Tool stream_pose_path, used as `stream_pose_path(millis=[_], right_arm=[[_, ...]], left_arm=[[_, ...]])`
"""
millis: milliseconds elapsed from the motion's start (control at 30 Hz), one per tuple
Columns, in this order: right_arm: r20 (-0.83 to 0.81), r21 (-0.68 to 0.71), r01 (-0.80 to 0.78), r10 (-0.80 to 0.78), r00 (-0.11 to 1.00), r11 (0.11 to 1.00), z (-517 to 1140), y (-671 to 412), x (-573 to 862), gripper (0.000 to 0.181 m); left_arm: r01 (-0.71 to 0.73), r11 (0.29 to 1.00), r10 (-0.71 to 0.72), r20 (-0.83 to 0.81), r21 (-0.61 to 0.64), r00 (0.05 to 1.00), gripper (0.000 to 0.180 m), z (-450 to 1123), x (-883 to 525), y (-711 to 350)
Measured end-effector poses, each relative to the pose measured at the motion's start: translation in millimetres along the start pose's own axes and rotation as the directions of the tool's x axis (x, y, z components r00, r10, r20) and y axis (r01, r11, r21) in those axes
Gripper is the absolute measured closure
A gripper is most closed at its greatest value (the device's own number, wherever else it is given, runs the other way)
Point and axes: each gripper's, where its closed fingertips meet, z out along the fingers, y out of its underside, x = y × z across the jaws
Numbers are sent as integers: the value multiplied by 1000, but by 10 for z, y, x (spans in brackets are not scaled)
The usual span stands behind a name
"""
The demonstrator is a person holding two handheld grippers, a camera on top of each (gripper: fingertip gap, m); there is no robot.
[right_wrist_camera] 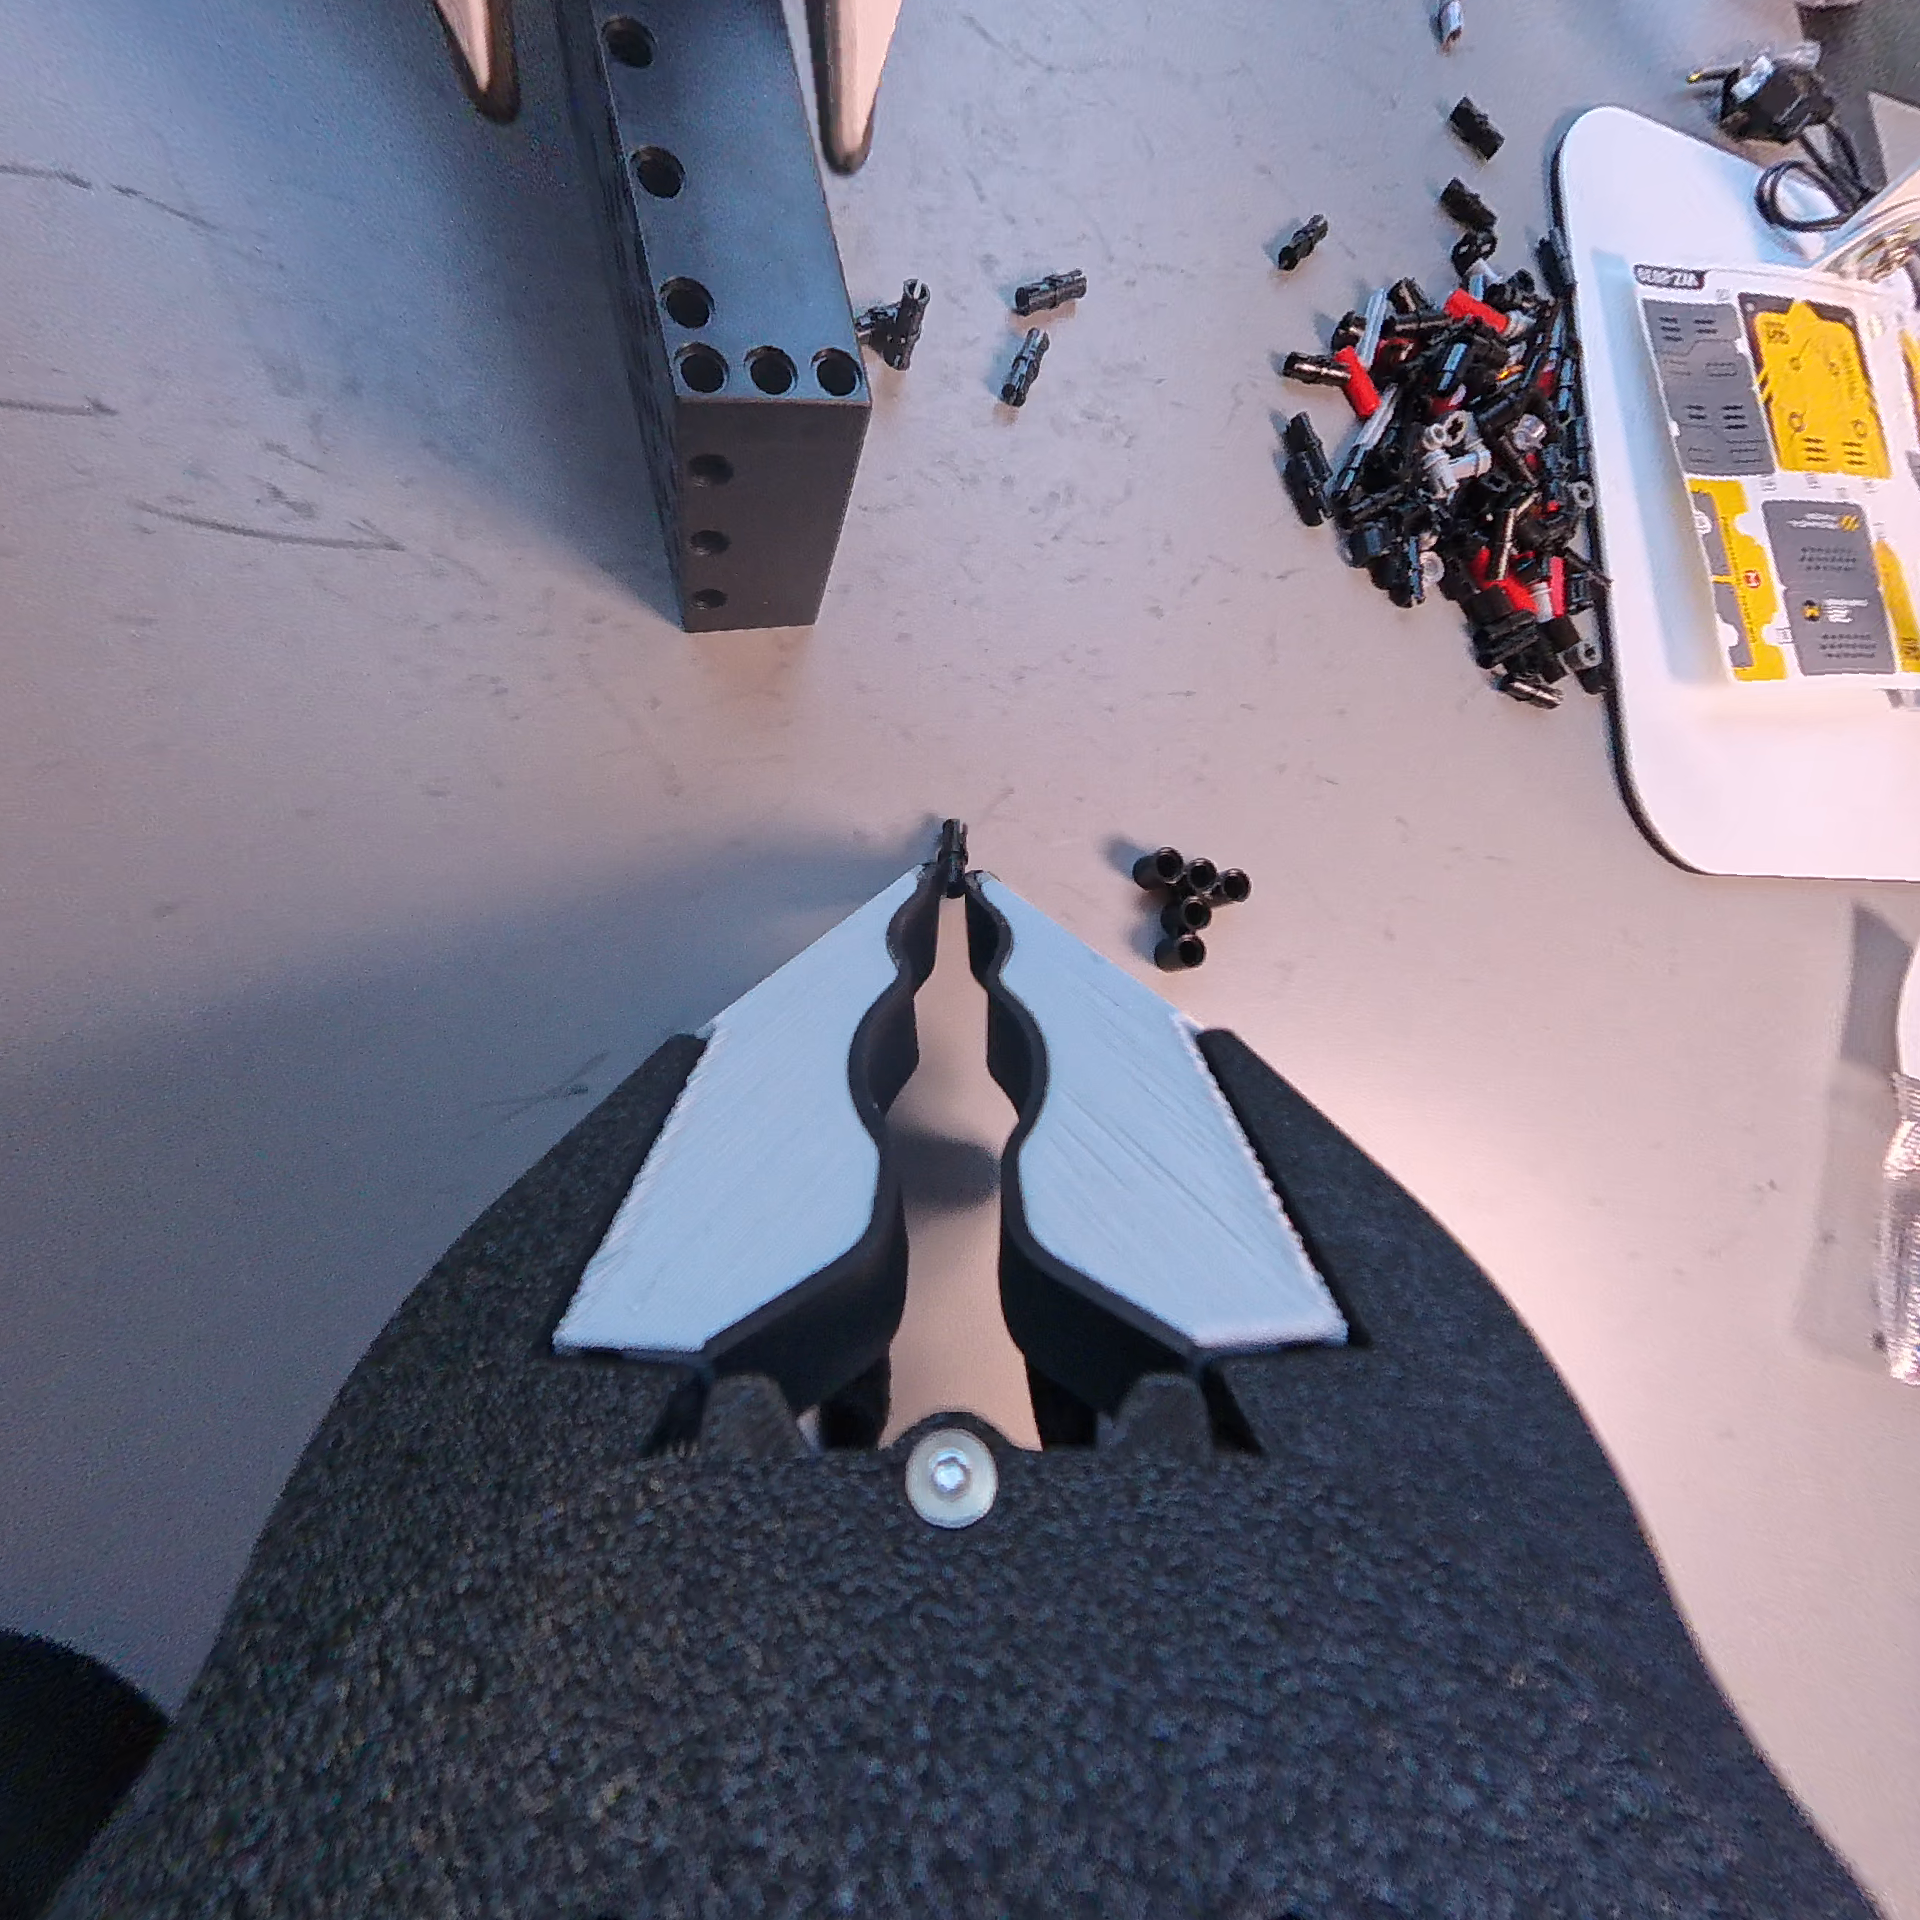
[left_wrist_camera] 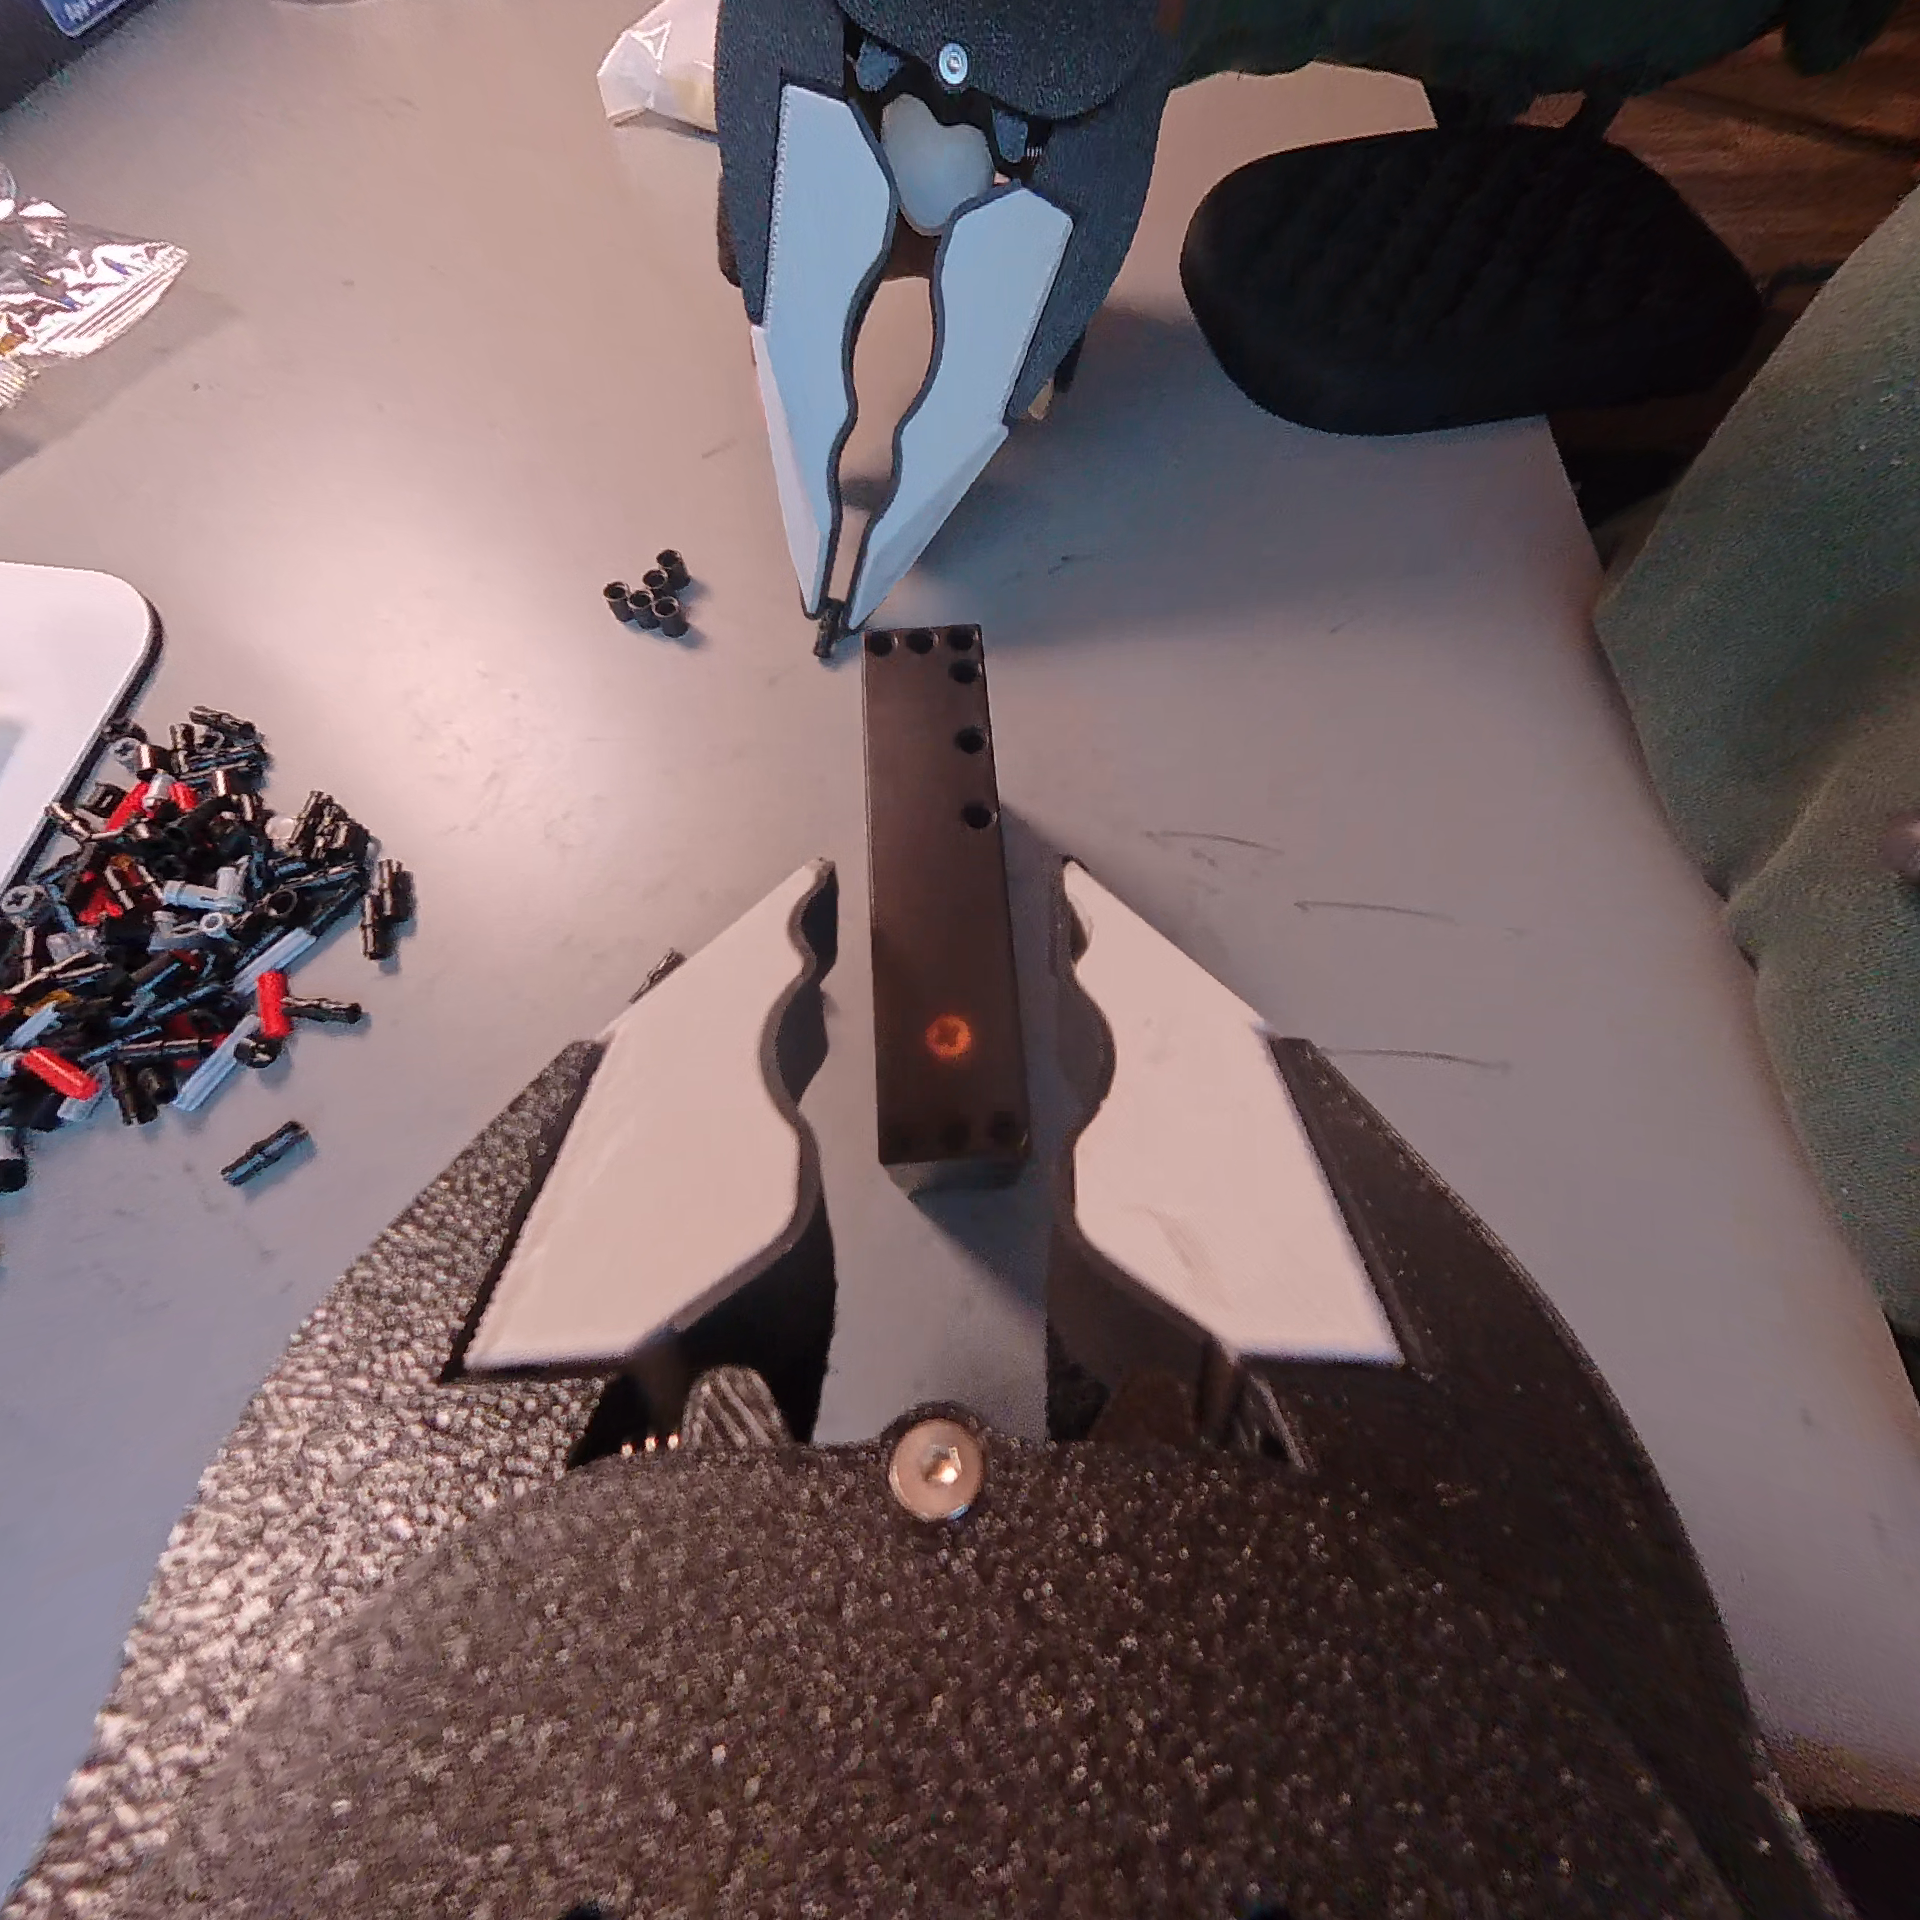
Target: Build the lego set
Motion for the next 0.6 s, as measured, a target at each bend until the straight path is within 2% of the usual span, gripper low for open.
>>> stream_pose_path(millis=[100, 167, 267, 367, 500, 567, 600], right_arm=[[15, 0, -19, 19, 1000, 1000, -28, 7, -3, 168], [21, 11, -30, 30, 999, 999, -71, -25, 2, 159], [29, 48, -43, 42, 999, 998, -157, -136, -12, 149], [64, 99, -48, 41, 997, 994, -212, -281, -117, 140], [76, 167, -26, 13, 997, 986, -164, -485, -304, 133], [56, 182, -4, -7, 998, 983, -72, -531, -370, 135], [-3, 188, 26, -25, 1000, 982, -30, -538, -325, 143]], left_arm=[[0, 1000, 0, 3, -7, 1000, 141, -93, -19, 28], [-5, 999, 5, -7, -49, 1000, 151, -109, 2, 110], [-68, 994, 72, 44, -87, 996, 153, -85, -27, 159], [-204, 974, 215, 121, -102, 969, 154, -54, -62, 121], [-384, 908, 414, 227, -165, 882, 153, 25, -79, 85], [-445, 876, 480, 245, -186, 842, 153, 59, -51, 68], [-465, 865, 499, 247, -187, 830, 153, 77, -28, 56]])
